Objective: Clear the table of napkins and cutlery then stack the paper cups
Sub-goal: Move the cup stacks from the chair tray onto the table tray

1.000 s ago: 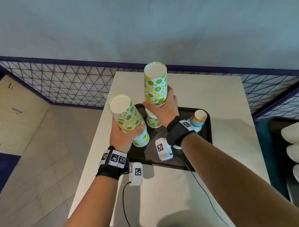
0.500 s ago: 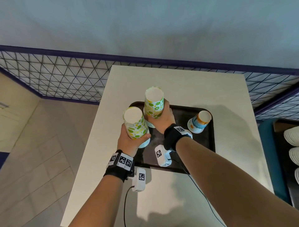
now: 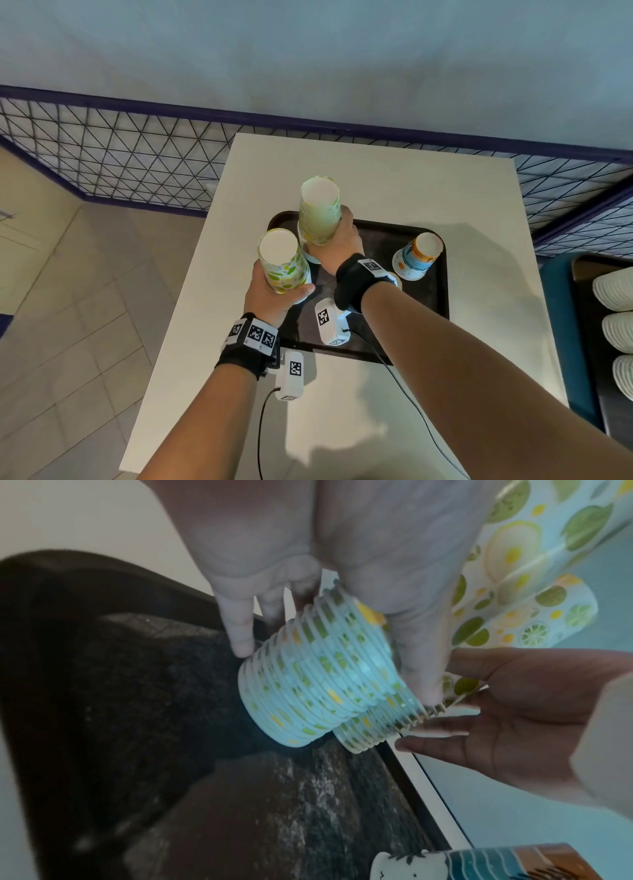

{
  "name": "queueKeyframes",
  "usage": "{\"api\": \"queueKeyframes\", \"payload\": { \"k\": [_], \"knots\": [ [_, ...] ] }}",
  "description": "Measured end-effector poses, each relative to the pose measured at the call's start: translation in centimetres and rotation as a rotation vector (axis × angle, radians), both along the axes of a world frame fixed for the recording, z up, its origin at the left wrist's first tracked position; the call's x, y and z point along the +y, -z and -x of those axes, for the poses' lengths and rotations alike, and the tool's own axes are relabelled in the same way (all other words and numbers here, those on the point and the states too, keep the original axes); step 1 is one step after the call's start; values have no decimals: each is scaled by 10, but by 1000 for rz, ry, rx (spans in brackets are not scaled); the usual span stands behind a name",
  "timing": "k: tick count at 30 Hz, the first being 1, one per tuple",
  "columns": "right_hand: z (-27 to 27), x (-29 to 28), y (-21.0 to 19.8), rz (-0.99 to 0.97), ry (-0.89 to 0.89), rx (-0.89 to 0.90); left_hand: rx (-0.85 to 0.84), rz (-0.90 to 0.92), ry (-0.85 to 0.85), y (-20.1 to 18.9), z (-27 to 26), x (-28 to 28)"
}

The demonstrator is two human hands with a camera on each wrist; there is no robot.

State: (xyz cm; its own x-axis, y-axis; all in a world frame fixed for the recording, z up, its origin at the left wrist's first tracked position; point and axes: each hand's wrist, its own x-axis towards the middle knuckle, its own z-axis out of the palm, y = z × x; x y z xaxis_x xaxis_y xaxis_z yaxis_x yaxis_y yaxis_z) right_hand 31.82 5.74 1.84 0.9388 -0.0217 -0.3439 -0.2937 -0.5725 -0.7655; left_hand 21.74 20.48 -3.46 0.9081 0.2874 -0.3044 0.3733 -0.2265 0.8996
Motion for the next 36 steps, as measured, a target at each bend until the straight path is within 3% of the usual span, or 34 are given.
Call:
{"api": "queueKeyframes", "payload": {
  "k": [5,8,12,14,19,23,29,32,36],
  "knots": [
    [27,-20,-37,-106,-1,-27,-25,71,-68,-19,29,-3],
    [56,-46,-57,-232,-8,-136,-29,-75,-149,-42,55,-14],
    [105,-104,-74,-429,-12,-237,-170,-290,-138,-72,94,-48],
    [130,-145,-77,-378,-10,-355,-211,-290,-94,-84,108,-74],
    [184,-258,-64,-289,102,-334,-313,-310,106,-103,123,-149],
    [235,-359,-48,-187,175,-310,-326,-227,270,-118,114,-230],
    [295,-490,-20,11,376,-107,-419,-186,576,-118,99,-367],
    [308,-542,6,17,566,-67,-460,-251,781,-122,96,-438],
    [296,-574,30,5,590,-39,-535,-304,963,-126,89,-520]
  ]
}}
